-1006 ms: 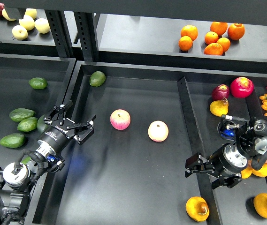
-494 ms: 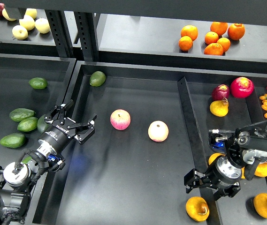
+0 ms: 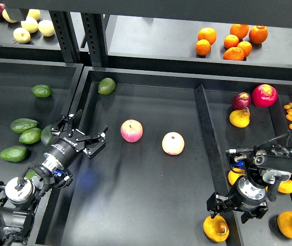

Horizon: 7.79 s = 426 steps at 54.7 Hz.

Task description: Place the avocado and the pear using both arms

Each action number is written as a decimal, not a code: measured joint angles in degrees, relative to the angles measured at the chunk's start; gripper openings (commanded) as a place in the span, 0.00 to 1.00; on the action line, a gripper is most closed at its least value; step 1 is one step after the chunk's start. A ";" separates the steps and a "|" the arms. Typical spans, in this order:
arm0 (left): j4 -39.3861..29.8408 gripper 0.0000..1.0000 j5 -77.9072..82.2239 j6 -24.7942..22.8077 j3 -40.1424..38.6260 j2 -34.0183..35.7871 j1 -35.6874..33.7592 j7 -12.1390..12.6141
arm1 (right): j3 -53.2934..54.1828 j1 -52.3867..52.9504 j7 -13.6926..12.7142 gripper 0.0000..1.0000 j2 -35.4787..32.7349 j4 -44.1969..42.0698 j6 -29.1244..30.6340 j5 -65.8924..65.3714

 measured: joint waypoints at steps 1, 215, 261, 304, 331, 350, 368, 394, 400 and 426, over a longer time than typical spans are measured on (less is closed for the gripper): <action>0.00 0.99 -0.01 0.00 0.00 0.00 0.00 0.00 | -0.01 -0.03 0.02 0.95 0.25 -0.14 0.00 0.07; -0.87 0.99 0.13 0.00 1.58 0.00 -0.88 0.00 | 5.68 -11.23 -0.01 0.65 -13.98 -10.27 -0.03 15.36; -0.92 0.99 0.39 0.00 2.82 0.00 -0.96 0.00 | 4.73 -6.74 -0.01 0.99 -23.83 -0.49 0.01 15.57; -2.42 0.99 0.27 0.00 0.71 0.00 0.26 -0.01 | 34.74 -17.91 -0.01 0.99 -30.92 2.08 0.01 44.09; -2.51 0.99 0.36 0.00 0.92 0.00 -0.91 0.00 | 72.95 -43.24 -0.01 0.99 -10.63 1.42 0.00 44.48; -3.45 0.99 0.35 0.00 0.89 0.00 -0.91 0.00 | 87.41 -45.85 0.01 0.99 4.08 -3.10 0.00 44.26; -3.93 0.99 0.22 0.00 -0.07 0.00 -0.71 0.00 | 93.66 -52.01 0.00 1.00 14.90 -4.97 0.00 43.94; -5.92 0.99 0.22 0.00 0.54 0.00 2.12 -0.01 | 103.04 -59.28 0.01 1.00 19.38 -3.57 0.00 44.02; -7.20 0.99 0.22 0.00 0.53 0.00 3.61 0.00 | 102.72 -59.54 0.00 1.00 19.39 -3.50 0.01 44.28; -12.85 0.99 -0.11 0.00 1.17 0.00 10.41 -0.20 | 97.87 -60.31 0.00 1.00 19.38 -0.59 0.01 44.41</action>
